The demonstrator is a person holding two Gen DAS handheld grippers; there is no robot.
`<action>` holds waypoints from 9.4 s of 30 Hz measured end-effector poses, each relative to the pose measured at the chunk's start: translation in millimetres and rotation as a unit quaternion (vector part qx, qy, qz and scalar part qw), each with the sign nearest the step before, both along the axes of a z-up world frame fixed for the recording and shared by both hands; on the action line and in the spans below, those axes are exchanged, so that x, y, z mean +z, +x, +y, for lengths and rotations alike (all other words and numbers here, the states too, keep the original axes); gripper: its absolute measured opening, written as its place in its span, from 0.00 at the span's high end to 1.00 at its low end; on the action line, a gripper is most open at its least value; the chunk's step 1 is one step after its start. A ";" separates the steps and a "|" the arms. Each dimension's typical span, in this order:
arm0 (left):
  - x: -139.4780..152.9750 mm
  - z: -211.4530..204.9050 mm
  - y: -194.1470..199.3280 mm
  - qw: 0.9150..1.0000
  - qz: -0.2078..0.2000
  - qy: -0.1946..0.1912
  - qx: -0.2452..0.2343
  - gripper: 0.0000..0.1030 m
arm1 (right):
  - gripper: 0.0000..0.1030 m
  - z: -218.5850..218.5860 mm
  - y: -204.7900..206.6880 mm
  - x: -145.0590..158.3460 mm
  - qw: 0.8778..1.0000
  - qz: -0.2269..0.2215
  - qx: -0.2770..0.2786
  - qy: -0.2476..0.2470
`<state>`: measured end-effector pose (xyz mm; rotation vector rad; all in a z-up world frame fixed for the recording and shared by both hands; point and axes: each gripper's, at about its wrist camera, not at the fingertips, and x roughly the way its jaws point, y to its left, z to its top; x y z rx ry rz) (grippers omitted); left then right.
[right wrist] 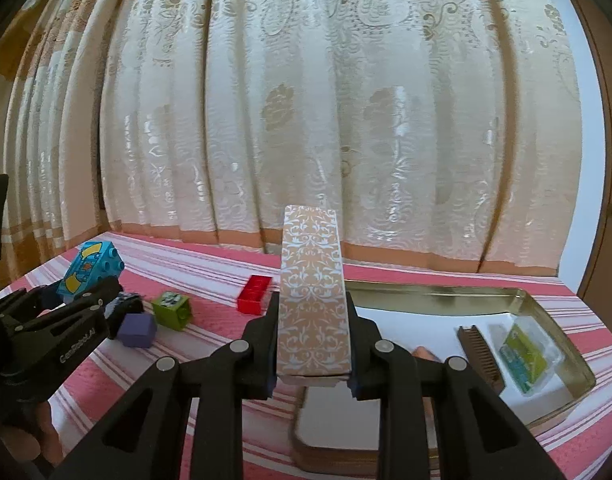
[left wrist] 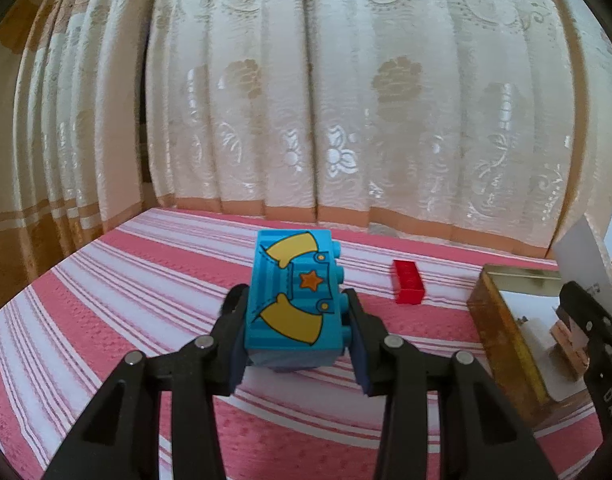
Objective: Organize rigid objects
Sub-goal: 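Lift and carry the blue block and patterned box toward the tin tray, then lower the blue block and patterned box into the tin tray and open both tools, then withdraw both tools from the tin tray toward the remaining items, then grasp the purple cube with the right tool while the left tool reaches toward the grey fuzzy toy, then grasp the grey fuzzy toy with the left tool while the right tool lifts the purple cube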
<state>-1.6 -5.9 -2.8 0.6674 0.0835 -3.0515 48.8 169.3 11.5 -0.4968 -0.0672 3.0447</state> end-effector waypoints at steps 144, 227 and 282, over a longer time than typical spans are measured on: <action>7.1 129.8 7.8 0.998 0.024 -0.015 -0.053 0.01 | 0.08 220.4 50.1 5.5 0.961 0.099 -0.253 -0.055; -11.4 -86.6 -61.8 0.995 -0.060 -0.045 0.067 0.01 | 0.08 -65.2 -53.5 -6.6 0.999 -0.021 -0.011 -0.044; -28.0 -63.6 -97.1 0.982 -0.147 -0.096 -0.072 0.12 | 0.58 -82.8 -68.4 -43.2 0.984 -0.146 0.070 -0.076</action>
